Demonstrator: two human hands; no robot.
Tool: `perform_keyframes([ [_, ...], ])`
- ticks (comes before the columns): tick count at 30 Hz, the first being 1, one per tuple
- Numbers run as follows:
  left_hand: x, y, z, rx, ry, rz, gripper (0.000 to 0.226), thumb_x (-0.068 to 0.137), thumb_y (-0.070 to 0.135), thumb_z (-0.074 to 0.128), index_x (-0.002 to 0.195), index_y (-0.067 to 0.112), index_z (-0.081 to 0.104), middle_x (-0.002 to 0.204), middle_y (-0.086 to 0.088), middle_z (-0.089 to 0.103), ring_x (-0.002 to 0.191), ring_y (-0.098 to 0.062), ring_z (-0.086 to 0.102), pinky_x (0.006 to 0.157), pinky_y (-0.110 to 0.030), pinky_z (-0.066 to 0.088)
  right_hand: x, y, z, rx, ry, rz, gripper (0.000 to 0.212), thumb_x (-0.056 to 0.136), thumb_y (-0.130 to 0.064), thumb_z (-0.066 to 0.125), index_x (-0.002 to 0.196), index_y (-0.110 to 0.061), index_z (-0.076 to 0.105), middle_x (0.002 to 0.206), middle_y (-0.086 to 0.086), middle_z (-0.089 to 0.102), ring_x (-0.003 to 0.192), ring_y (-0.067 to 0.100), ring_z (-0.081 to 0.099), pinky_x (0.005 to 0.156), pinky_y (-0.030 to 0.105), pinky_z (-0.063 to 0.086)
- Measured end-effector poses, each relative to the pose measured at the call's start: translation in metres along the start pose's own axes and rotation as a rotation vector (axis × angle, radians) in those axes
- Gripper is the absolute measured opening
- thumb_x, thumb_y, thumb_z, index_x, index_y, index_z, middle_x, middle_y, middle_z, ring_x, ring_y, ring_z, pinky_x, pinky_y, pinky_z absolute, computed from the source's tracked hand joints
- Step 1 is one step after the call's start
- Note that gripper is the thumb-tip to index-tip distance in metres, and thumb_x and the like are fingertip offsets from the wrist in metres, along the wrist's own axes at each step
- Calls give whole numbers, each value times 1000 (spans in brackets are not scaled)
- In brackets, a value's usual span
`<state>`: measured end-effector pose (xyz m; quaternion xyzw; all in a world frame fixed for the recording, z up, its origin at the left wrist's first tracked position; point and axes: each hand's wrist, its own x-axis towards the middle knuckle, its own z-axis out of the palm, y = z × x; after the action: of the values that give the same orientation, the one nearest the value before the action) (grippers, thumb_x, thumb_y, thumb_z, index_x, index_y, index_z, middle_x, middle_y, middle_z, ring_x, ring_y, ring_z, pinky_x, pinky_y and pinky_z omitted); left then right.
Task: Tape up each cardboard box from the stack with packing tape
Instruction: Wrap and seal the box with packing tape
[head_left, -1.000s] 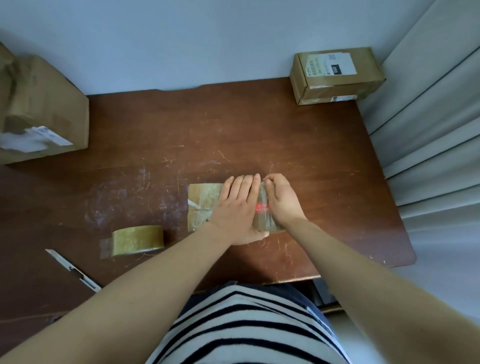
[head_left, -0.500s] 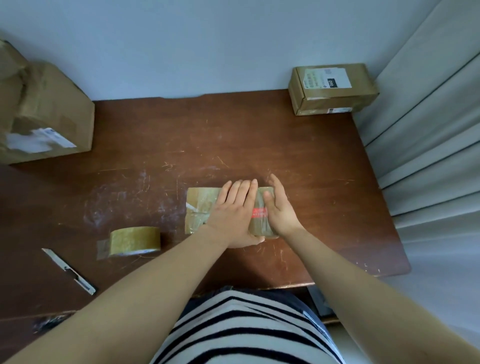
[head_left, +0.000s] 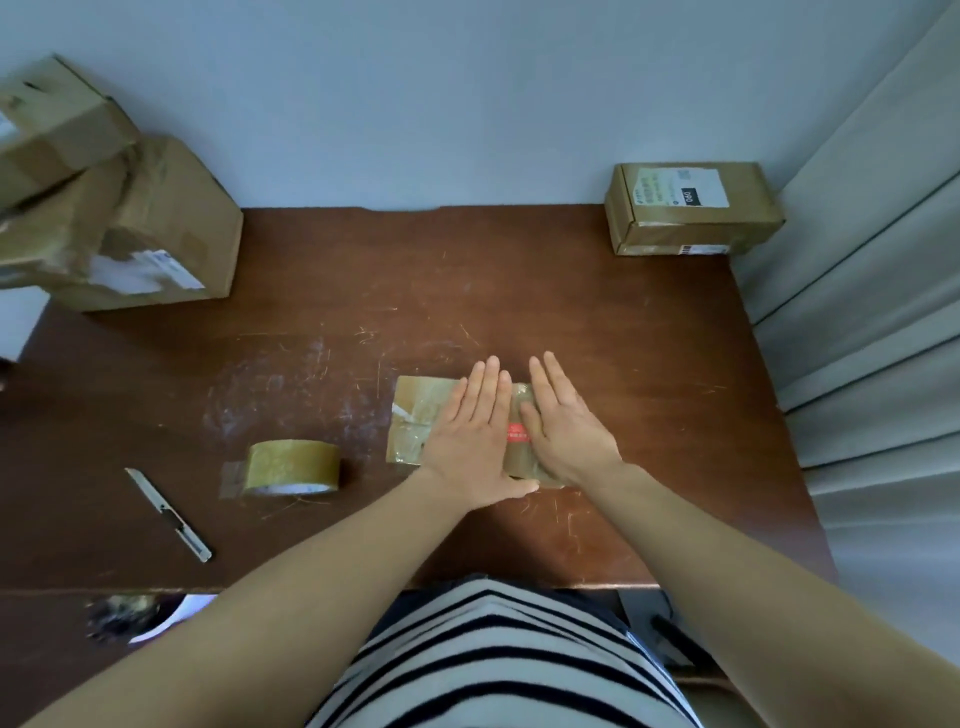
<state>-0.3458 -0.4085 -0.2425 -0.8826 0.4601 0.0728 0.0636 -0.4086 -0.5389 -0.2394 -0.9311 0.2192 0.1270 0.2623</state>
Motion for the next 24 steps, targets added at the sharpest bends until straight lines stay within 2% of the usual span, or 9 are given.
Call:
perform_keyframes([
  [3,-4,0,0,-62,-40,-37,123,75,83,39,147,3,-20,155,-15,-27,143,-26,-26,118,-41,-13,-1,-1,5,-311,23,-28,62,99,-50,5,151,-20,-12,157,-3,-20,144,16,-21,118,40,-13],
  [4,-2,-1,0,-82,-39,-37,123,75,83,40,147,3,-20,155,-14,-28,143,-25,-27,118,-40,-15,-2,-1,3,-339,31,-43,64,98,-52,4,150,-20,-15,156,-3,-24,143,16,-25,116,41,-16],
  [8,-2,1,-1,-91,-48,-41,122,75,81,43,148,4,-17,155,-14,-27,142,-25,-28,116,-39,-17,-4,-1,-1,-323,-62,-79,66,99,-53,7,150,-18,-16,157,-1,-25,142,14,-26,117,39,-15],
  [12,-1,2,-1,-74,-59,-52,119,77,79,41,148,4,-18,156,-15,-26,144,-26,-25,118,-42,-11,-15,-1,5,-262,-2,-89,67,100,-51,10,150,-15,-14,157,0,-25,142,11,-25,117,34,-11],
  [17,-9,8,-6,-140,-42,-195,127,72,74,57,149,3,-15,155,-16,-26,144,-28,-24,116,-43,-16,-18,10,6,-413,35,-131,65,97,-52,-5,151,-17,-10,159,0,-16,142,11,-22,114,40,-17],
  [19,-18,4,-12,-211,1,-165,117,77,63,60,150,4,-11,156,-15,-24,145,-27,-22,118,-45,-11,-17,2,4,-430,62,-113,67,97,-52,-2,153,-14,1,161,3,-6,146,16,-14,114,44,-17],
  [20,-25,-1,-15,-254,71,-144,106,81,56,56,152,4,-4,158,-15,-18,146,-27,-17,119,-46,-7,-18,-7,4,-403,127,-117,68,98,-51,2,153,-12,10,161,6,2,148,20,-7,114,43,-17],
  [22,-40,-19,-25,-354,290,-159,83,82,44,43,151,3,19,160,-15,10,148,-26,6,120,-44,6,-17,-34,4,-292,285,-228,66,97,-47,11,147,-10,33,156,11,26,146,27,14,115,41,-9],
  [24,-57,-46,-31,-507,494,-284,69,78,31,44,141,6,42,148,-11,40,139,-25,33,115,-41,21,-13,-69,8,-197,323,-416,57,93,-38,24,136,-10,49,145,12,44,139,30,33,115,41,4],
])
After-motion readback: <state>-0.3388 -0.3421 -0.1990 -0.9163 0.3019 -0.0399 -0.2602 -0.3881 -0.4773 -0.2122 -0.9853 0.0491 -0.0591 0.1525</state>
